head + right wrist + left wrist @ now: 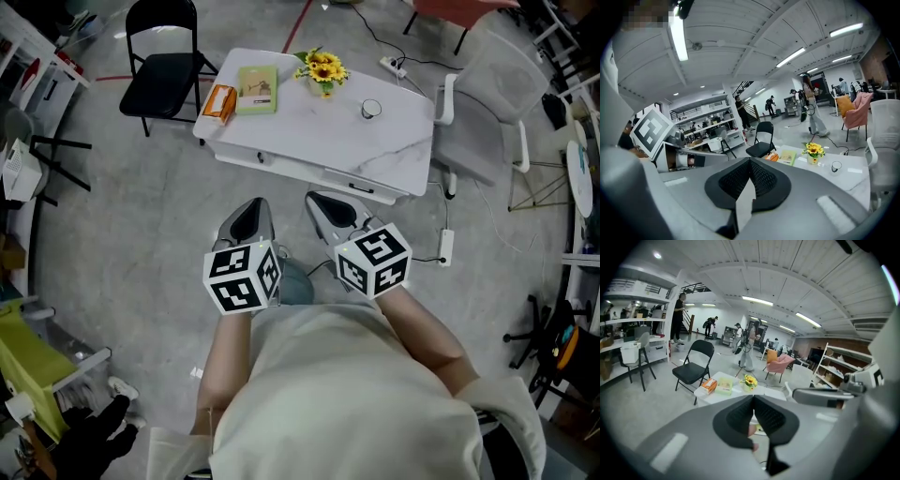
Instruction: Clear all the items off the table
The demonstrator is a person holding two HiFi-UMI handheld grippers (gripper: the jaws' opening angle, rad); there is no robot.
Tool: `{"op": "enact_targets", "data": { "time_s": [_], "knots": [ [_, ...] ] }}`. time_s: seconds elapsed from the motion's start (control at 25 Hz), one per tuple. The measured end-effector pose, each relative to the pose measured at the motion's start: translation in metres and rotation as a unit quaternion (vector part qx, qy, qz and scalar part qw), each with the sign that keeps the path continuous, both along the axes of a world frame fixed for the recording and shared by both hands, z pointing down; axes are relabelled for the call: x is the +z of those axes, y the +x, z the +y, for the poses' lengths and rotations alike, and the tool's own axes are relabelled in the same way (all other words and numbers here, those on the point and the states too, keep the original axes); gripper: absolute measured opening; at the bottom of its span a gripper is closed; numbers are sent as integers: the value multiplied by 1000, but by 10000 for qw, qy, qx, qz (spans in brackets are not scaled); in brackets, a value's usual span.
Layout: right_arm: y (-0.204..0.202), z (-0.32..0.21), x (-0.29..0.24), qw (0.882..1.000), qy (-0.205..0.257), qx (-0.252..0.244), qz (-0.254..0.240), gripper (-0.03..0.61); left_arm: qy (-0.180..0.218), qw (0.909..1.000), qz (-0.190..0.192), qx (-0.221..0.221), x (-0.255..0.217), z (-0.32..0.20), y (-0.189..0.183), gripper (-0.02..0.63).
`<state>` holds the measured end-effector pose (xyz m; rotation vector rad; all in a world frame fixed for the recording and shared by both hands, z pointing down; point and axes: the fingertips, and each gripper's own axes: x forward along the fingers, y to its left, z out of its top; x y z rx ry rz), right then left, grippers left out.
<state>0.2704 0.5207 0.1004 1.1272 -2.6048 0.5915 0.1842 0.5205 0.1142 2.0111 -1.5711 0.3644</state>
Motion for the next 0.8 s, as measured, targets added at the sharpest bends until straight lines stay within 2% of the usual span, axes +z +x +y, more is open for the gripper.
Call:
{"op": "enact_targets", "data": {
  "time_s": [0.8],
  "knots": [
    [-87, -98, -5, 9998, 180, 93, -95, -2, 17, 9996, -49, 293, 7, -93, -76, 9]
  ]
}}
